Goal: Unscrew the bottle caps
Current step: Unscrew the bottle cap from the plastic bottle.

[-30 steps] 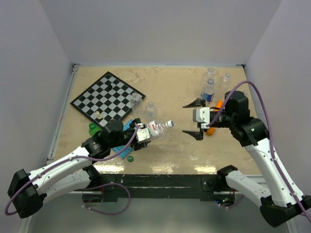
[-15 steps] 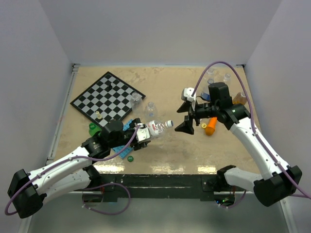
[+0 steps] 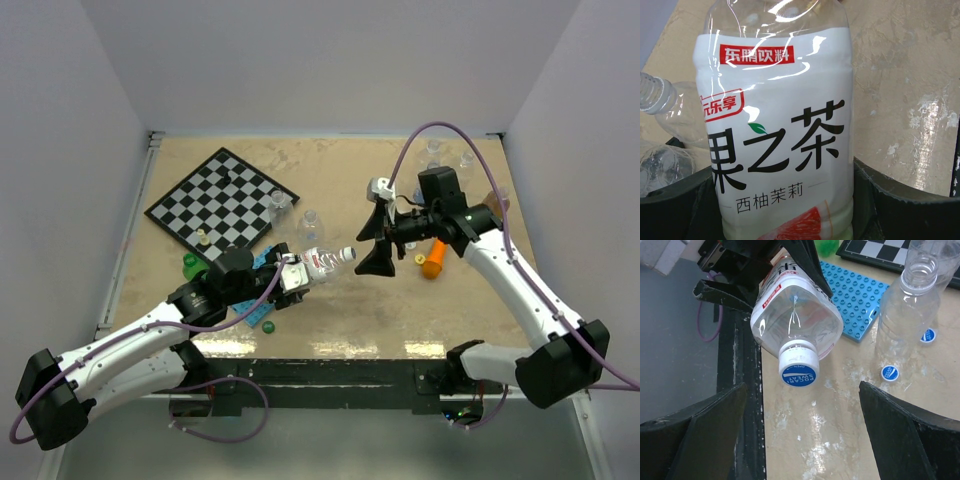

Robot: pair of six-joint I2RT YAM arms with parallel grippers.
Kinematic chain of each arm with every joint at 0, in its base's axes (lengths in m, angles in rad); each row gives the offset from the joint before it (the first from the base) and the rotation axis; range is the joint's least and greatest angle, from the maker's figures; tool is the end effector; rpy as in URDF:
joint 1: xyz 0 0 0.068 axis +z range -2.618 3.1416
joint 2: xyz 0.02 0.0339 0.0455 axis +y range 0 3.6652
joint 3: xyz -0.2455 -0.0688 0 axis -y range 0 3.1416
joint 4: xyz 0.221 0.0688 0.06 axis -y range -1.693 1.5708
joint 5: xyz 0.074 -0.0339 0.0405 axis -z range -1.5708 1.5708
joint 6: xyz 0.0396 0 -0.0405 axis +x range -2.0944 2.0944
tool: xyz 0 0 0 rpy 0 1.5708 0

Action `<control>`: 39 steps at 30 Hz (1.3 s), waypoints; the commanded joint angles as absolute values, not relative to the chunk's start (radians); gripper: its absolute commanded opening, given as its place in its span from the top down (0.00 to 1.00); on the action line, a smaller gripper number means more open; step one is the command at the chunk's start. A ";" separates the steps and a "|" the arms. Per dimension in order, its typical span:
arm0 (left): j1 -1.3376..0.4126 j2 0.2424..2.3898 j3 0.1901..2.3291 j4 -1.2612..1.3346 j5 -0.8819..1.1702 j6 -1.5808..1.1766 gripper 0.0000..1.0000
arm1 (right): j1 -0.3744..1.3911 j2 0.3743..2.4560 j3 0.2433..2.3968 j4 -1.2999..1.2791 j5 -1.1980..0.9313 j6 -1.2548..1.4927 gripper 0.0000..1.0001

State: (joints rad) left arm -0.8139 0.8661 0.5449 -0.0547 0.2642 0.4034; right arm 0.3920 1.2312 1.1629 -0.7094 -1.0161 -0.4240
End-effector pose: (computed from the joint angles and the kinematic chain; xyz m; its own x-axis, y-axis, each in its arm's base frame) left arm 0.1257 -0.1481 0.2465 0.1091 0.4363 -0.8931 0.8978 0.3425 0.2770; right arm 0.2001 0.1191 0.3232 -0.2779 -0.3494 -0.8948 -0.9603 0.1224 0.2505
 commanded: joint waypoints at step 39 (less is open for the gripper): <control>-0.813 0.864 0.557 -0.025 0.259 0.387 1.00 | 0.468 1.298 1.285 -0.788 -1.055 -0.561 1.00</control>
